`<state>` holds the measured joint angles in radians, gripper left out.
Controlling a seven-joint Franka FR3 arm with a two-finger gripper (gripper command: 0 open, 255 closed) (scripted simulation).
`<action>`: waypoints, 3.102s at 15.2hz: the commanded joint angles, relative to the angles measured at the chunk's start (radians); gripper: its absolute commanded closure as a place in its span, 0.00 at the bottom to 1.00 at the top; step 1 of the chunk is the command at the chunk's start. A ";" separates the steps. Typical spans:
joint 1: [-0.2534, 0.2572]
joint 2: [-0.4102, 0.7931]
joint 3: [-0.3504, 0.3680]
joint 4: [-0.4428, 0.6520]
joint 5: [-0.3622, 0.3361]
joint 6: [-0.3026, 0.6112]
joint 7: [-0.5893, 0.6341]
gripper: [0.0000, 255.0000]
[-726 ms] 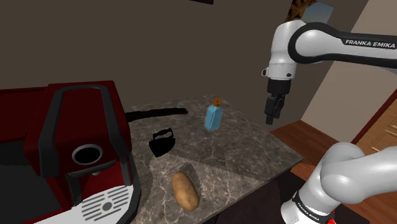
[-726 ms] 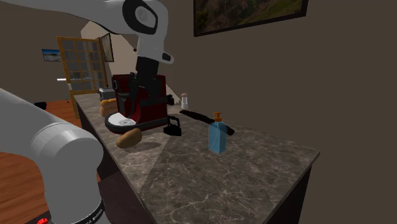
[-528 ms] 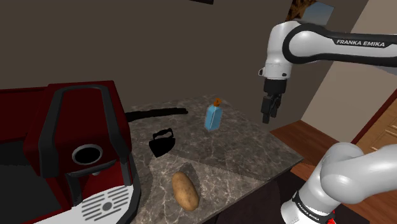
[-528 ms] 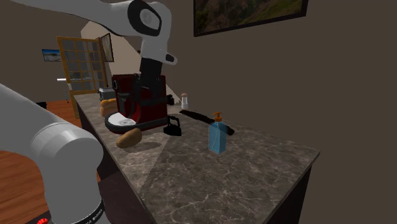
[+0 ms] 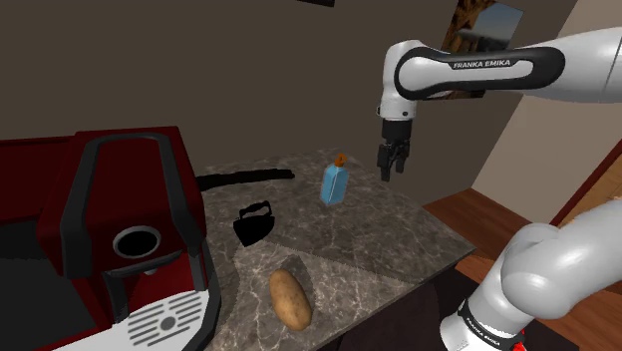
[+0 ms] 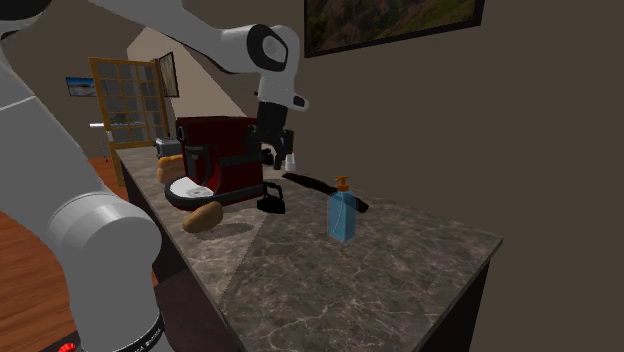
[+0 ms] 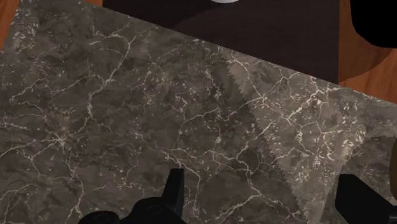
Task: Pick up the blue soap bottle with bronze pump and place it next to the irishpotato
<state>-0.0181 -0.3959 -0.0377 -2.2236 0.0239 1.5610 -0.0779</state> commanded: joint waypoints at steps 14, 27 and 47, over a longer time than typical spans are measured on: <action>-0.038 0.620 -0.043 0.582 -0.083 0.016 -0.053 0.00; -0.060 0.894 -0.057 0.855 -0.103 0.011 -0.072 0.00; -0.060 0.885 -0.058 0.835 -0.104 0.022 -0.072 1.00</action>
<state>-0.0785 0.4899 -0.0953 -1.3951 -0.0799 1.5897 -0.1491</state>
